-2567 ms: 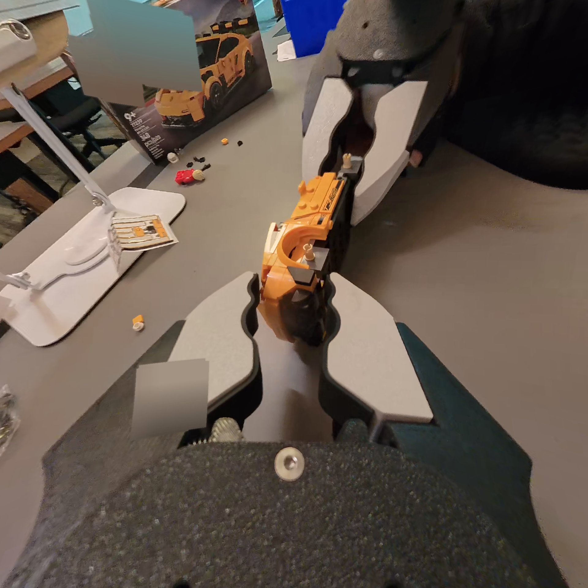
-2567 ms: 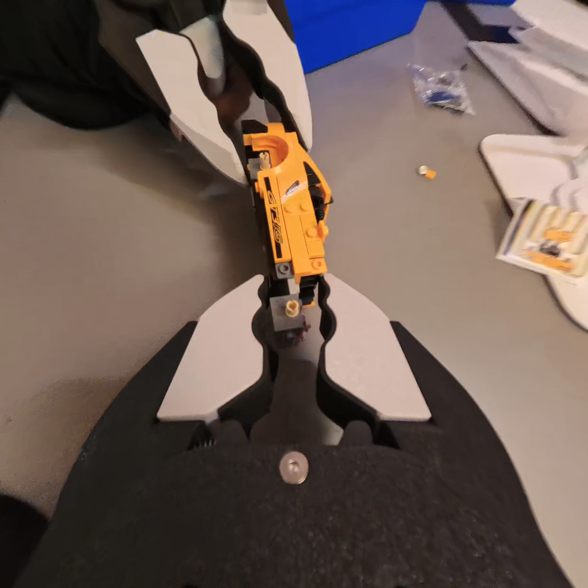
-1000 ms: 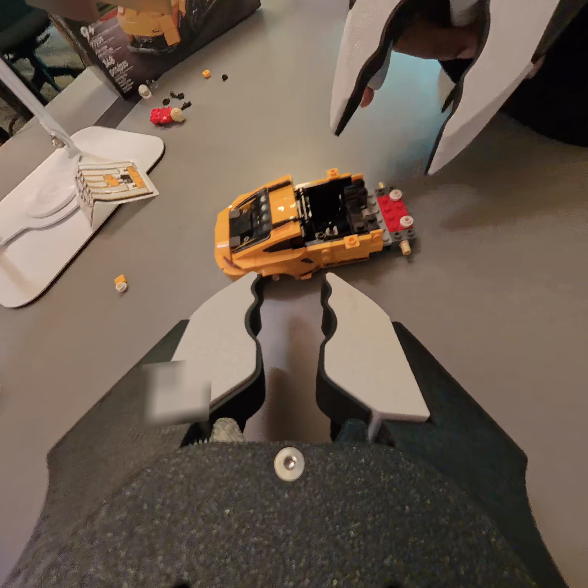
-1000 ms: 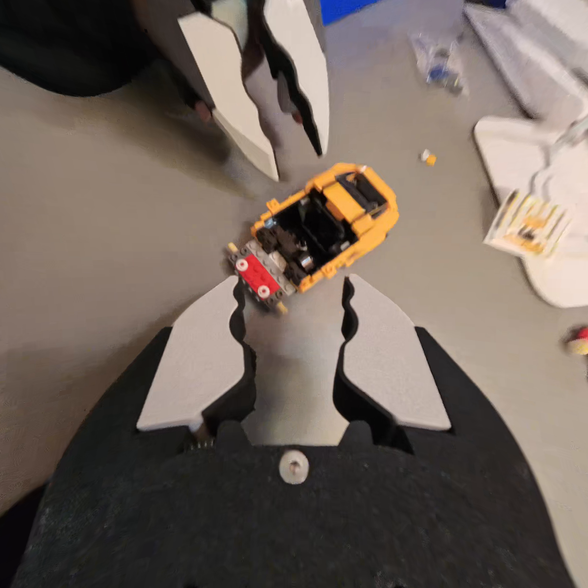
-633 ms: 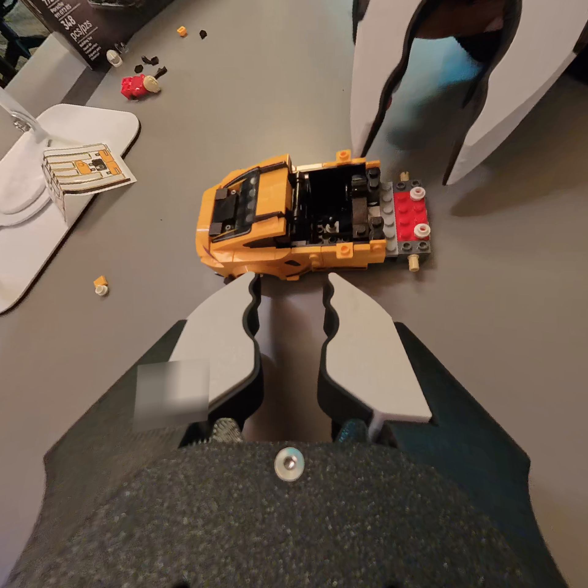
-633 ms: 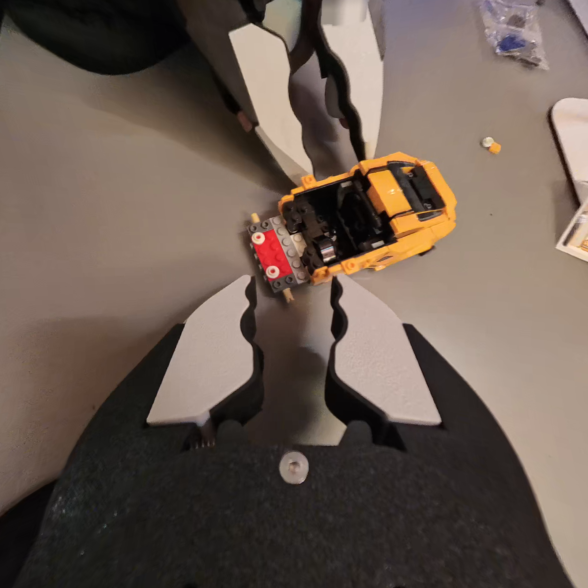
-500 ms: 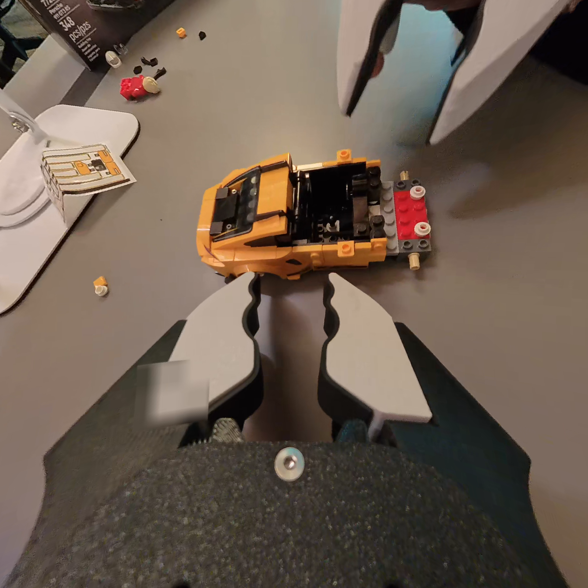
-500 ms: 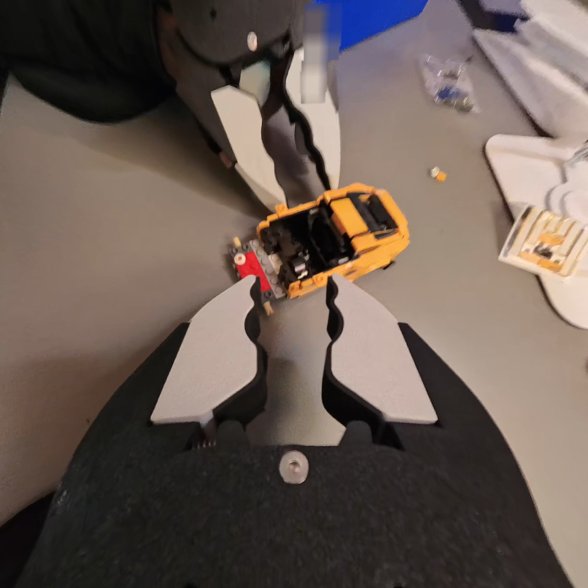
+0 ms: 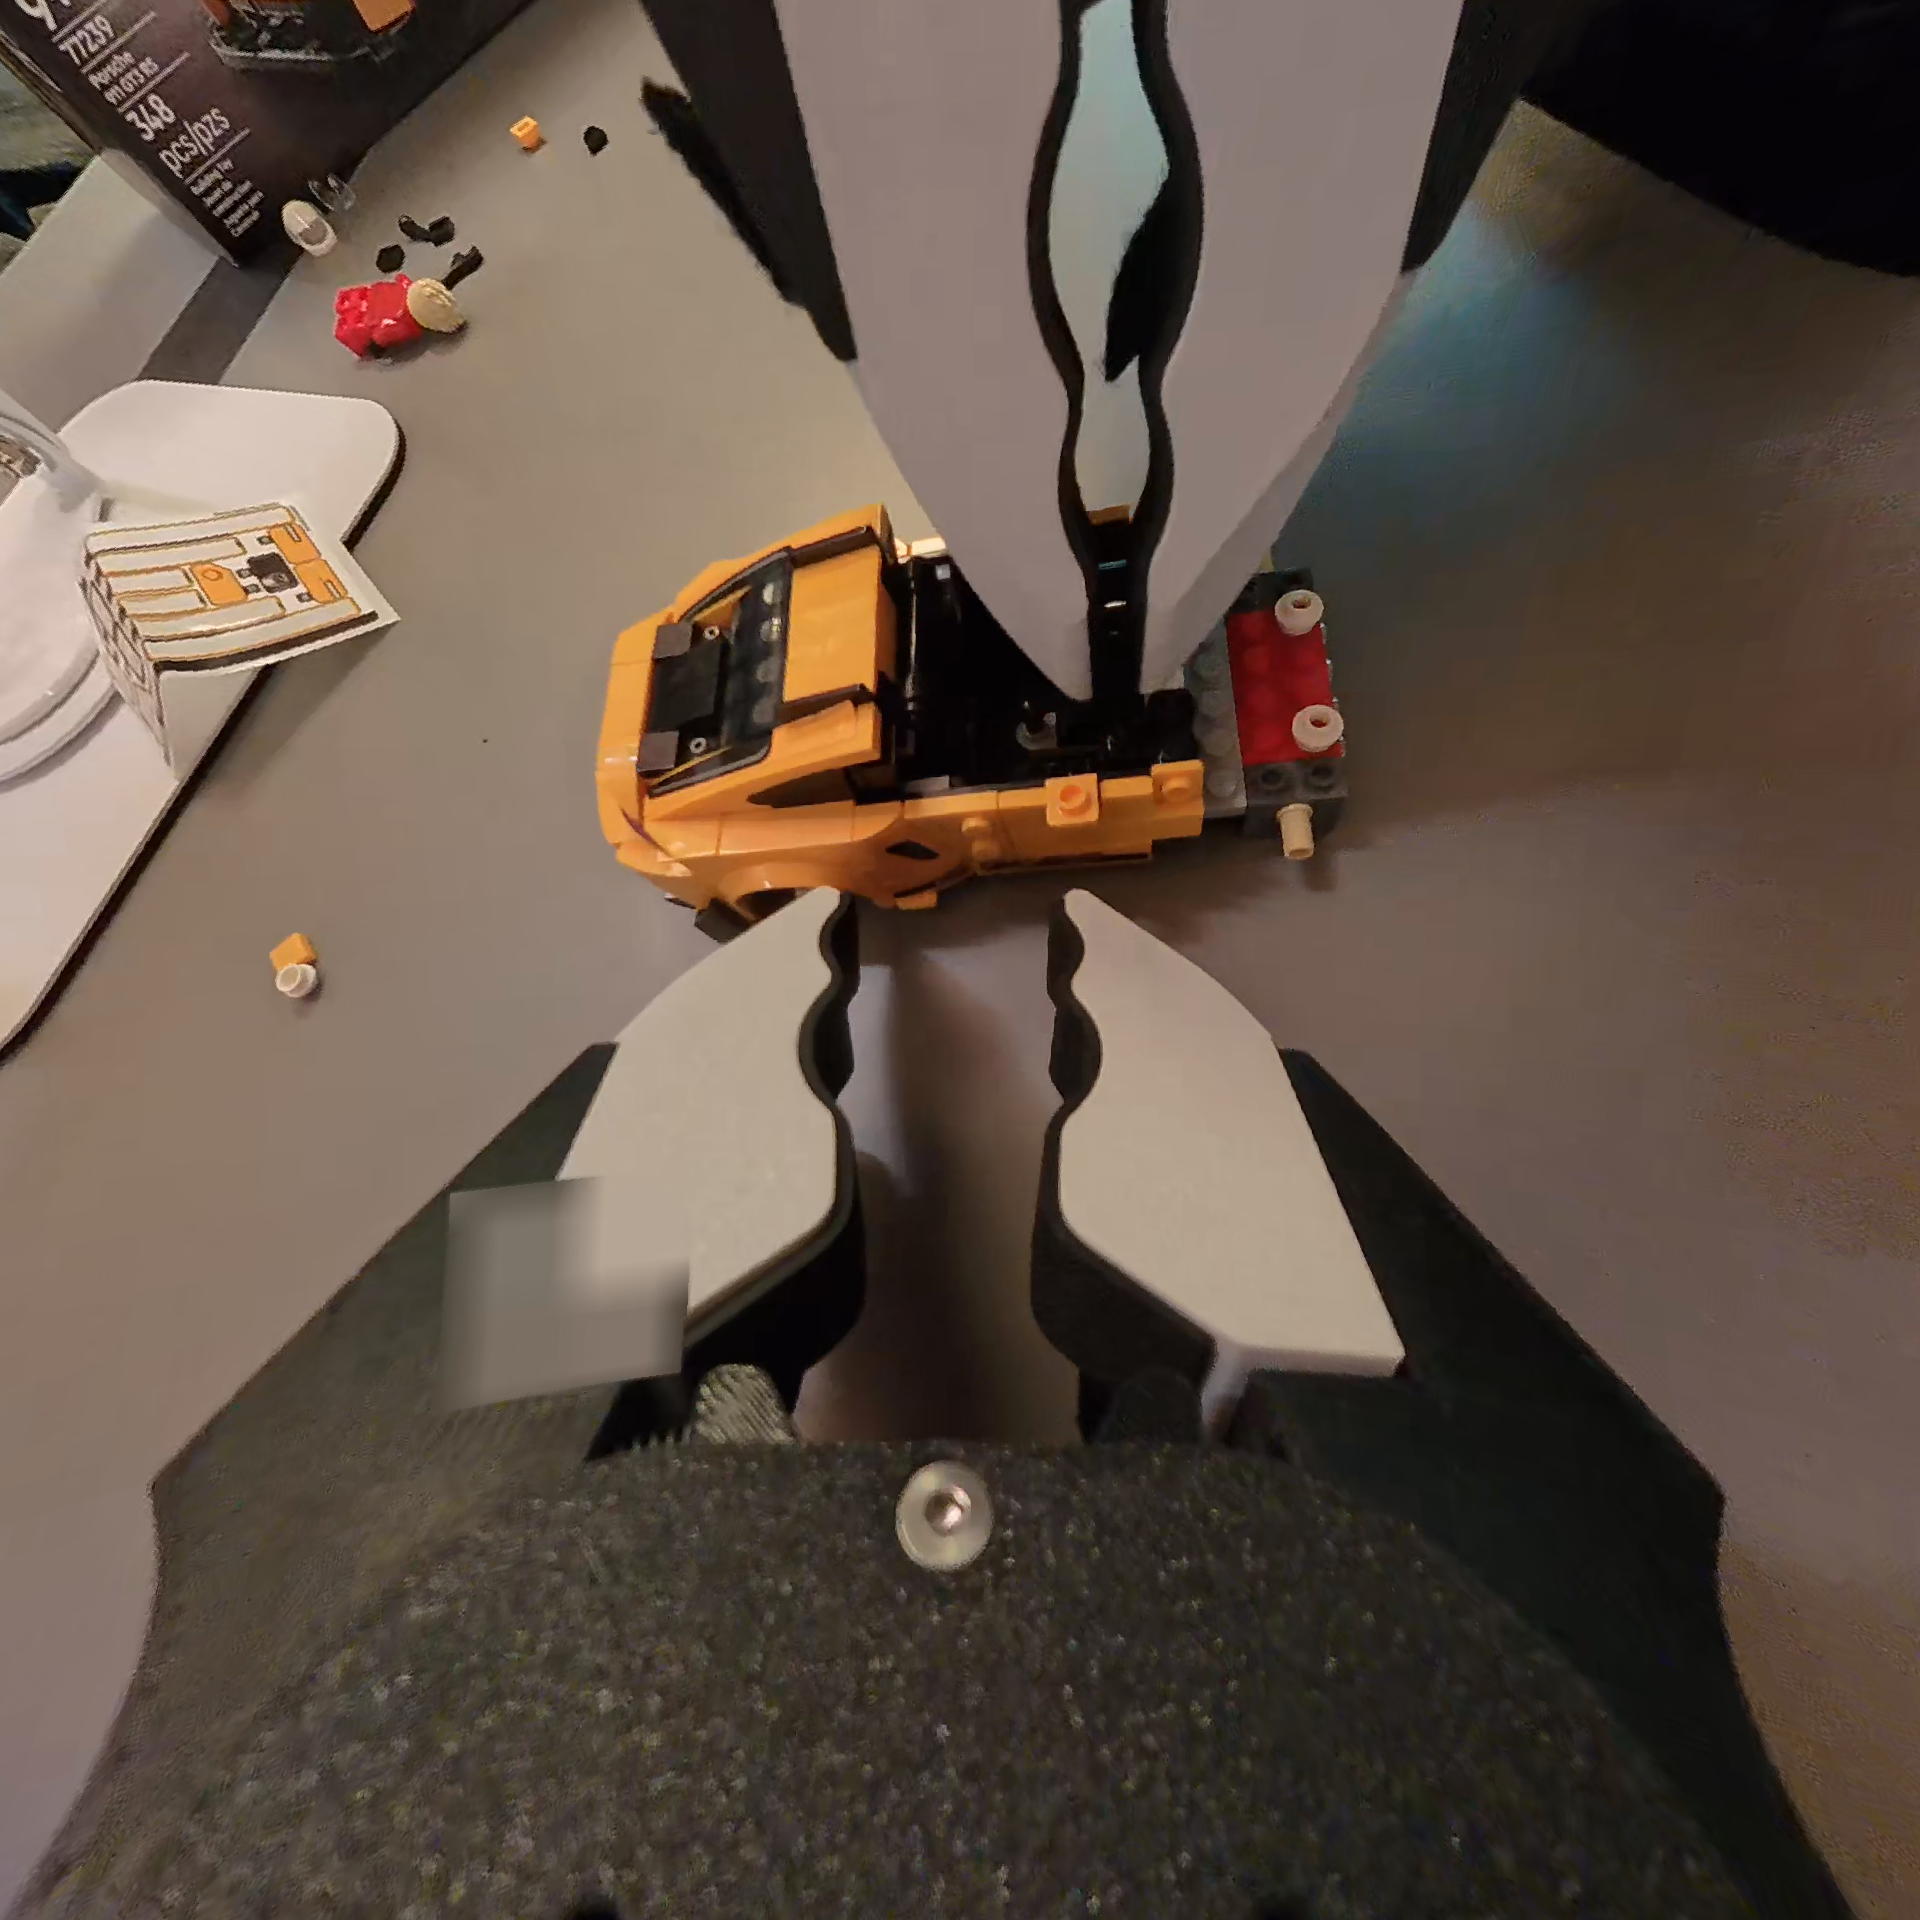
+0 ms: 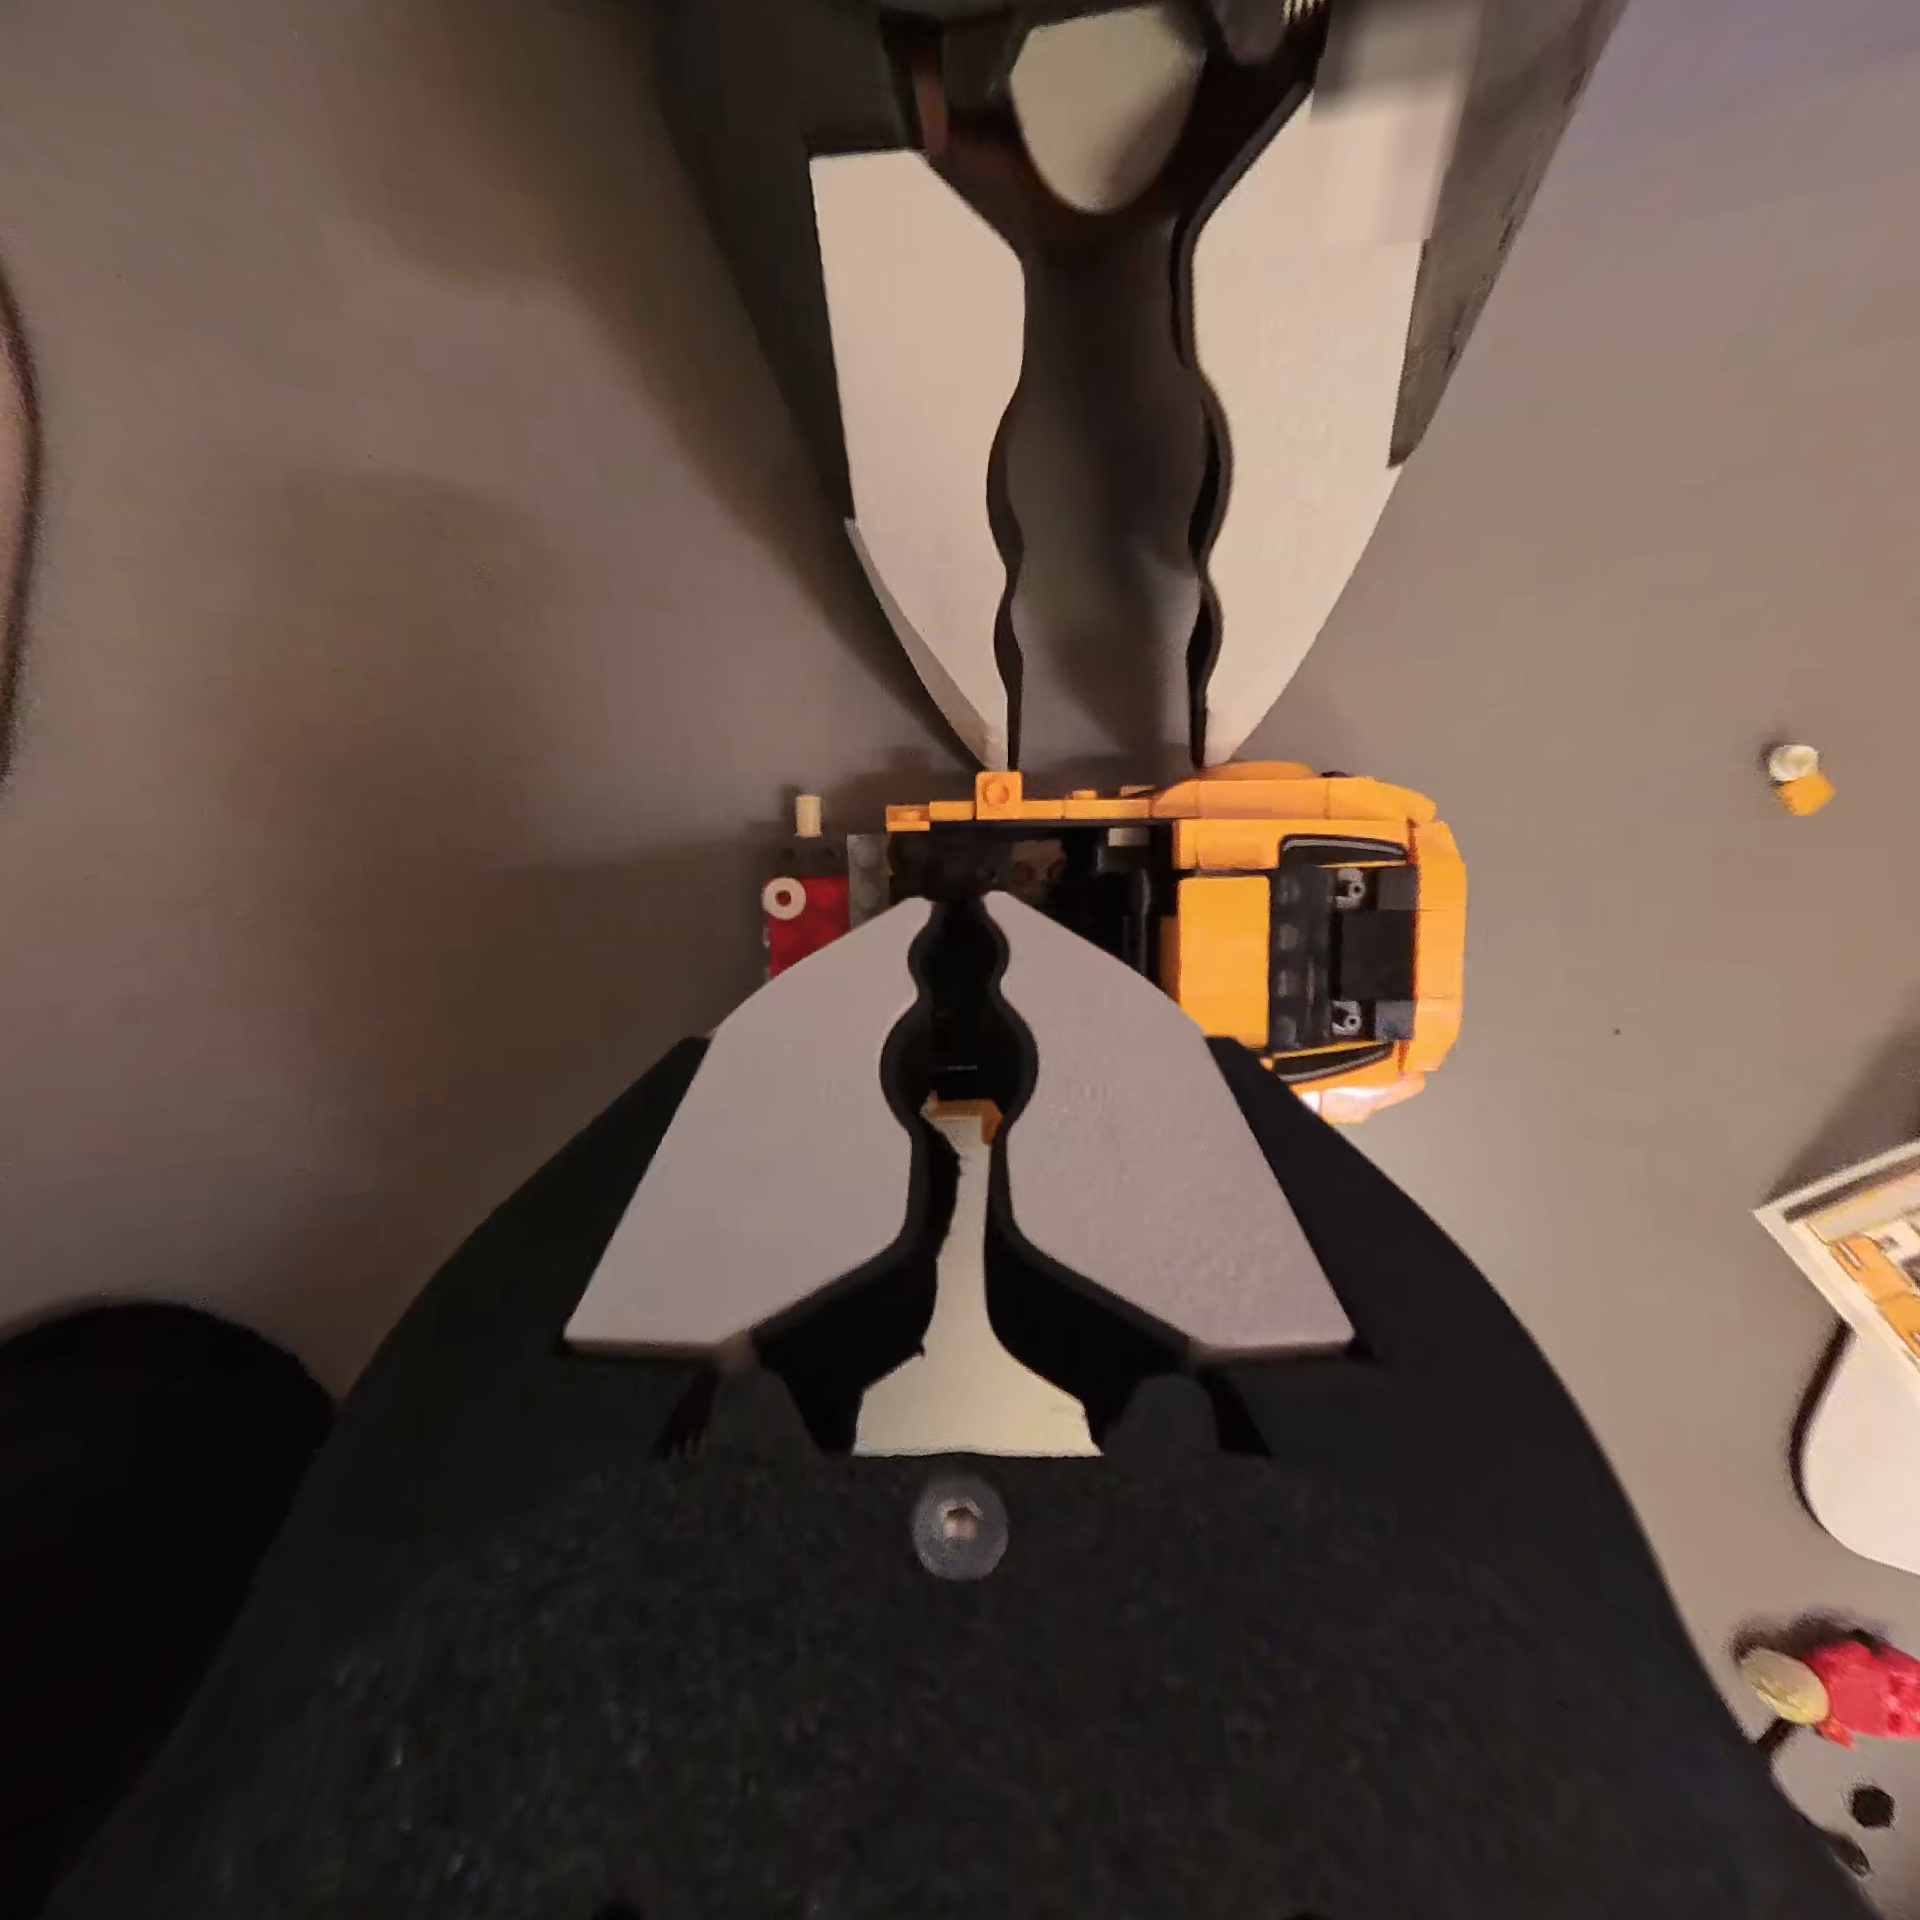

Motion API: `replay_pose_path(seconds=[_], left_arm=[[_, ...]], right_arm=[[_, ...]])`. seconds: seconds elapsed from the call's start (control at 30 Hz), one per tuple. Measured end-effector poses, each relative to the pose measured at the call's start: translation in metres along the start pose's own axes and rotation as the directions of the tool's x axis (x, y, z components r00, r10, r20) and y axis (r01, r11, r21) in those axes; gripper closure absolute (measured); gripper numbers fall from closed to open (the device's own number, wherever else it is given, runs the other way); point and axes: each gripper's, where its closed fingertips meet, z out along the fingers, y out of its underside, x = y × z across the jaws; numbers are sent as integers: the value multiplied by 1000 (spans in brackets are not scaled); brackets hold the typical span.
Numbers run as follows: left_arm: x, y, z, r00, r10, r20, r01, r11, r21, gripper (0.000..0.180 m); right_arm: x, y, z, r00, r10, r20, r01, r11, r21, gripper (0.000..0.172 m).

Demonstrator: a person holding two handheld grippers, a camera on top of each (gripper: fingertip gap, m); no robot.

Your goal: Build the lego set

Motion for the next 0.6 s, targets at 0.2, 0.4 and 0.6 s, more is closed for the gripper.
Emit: replay_pose_path(seconds=[0.2, 0.4, 0.6], left_arm=[[3, -1, 1, 1000, 8, -5, -8, 1000, -3, 147], [6, -2, 2, 1000, 5, -12, -5, 1000, 0, 148], [6, -2, 2, 1000, -3, -12, 3, 1000, -2, 148]], right_arm=[[-1, 2, 1, 998, -6, 68, 13, 995, -100, 172], [-1, 2, 3, 992, 24, 124, -2, 985, -175, 172], [-1, 2, 3, 993, 3, 118, 24, 973, -230, 172]])
